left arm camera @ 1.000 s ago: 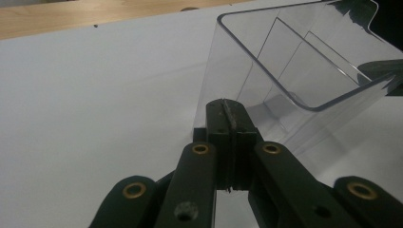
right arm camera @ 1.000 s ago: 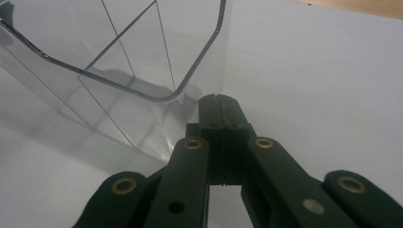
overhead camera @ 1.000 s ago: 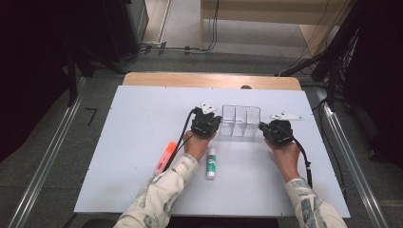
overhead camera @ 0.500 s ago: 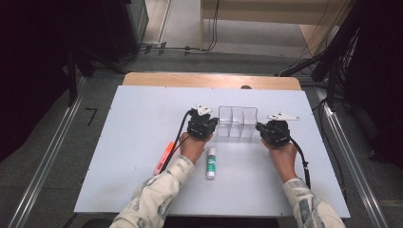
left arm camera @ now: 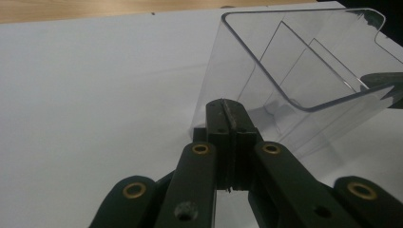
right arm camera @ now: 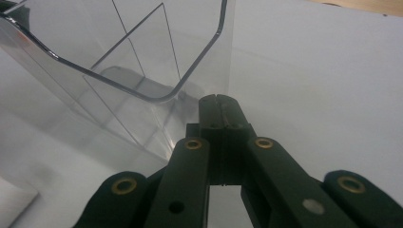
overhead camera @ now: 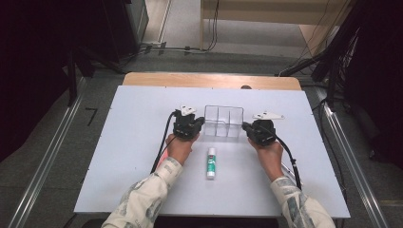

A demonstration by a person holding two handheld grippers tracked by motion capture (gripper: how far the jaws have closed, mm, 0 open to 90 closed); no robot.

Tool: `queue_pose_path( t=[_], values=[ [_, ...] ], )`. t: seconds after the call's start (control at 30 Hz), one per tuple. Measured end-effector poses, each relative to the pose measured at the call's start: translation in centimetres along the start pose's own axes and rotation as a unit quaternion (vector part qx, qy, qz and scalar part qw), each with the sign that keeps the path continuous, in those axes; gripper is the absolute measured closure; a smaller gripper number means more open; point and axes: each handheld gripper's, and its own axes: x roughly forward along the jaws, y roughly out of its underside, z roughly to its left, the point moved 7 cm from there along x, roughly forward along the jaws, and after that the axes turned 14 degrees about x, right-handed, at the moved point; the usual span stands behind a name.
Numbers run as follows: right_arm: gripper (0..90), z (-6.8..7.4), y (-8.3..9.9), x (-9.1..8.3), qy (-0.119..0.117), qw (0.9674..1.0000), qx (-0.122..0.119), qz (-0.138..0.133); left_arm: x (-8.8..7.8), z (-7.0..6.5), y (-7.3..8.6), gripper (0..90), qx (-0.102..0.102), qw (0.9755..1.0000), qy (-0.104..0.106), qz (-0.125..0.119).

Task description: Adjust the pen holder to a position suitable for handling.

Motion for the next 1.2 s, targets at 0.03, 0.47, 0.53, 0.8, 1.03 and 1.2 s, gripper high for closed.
queue_pose_path(
  t=[0.03, 0.47, 0.53, 0.8, 1.03, 1.2],
  values=[
    [88.0, 0.3, 0.0, 0.1, -0.002, 1.0000, 0.001, 0.000, -0.1, 0.2, 0.1, 90.0, 0.000, 1.0000, -0.001, 0.000],
    [88.0, 2.3, -0.1, 1.3, -0.020, 0.9998, 0.002, 0.000, -1.4, 1.8, 0.9, 90.0, -0.012, 0.9999, -0.011, 0.001],
    [88.0, 2.4, -0.1, 1.3, -0.020, 0.9998, 0.004, 0.000, -1.4, 1.8, 0.9, 90.0, -0.011, 0.9999, -0.011, 0.001],
    [75.9, 2.2, -0.2, 1.1, -0.025, 0.9997, 0.000, 0.004, -1.5, 2.3, 1.0, 78.8, 0.012, 0.9989, -0.045, 0.003],
    [63.2, 1.0, -0.3, 0.2, -0.024, 0.9997, 0.005, 0.004, -3.7, 4.2, 2.1, 56.1, 0.015, 0.9977, -0.063, 0.020],
    [55.2, 0.5, -0.1, -0.5, -0.021, 0.9997, -0.006, 0.008, -5.4, 5.5, 3.3, 38.6, 0.016, 0.9956, -0.090, 0.022]
  ],
)
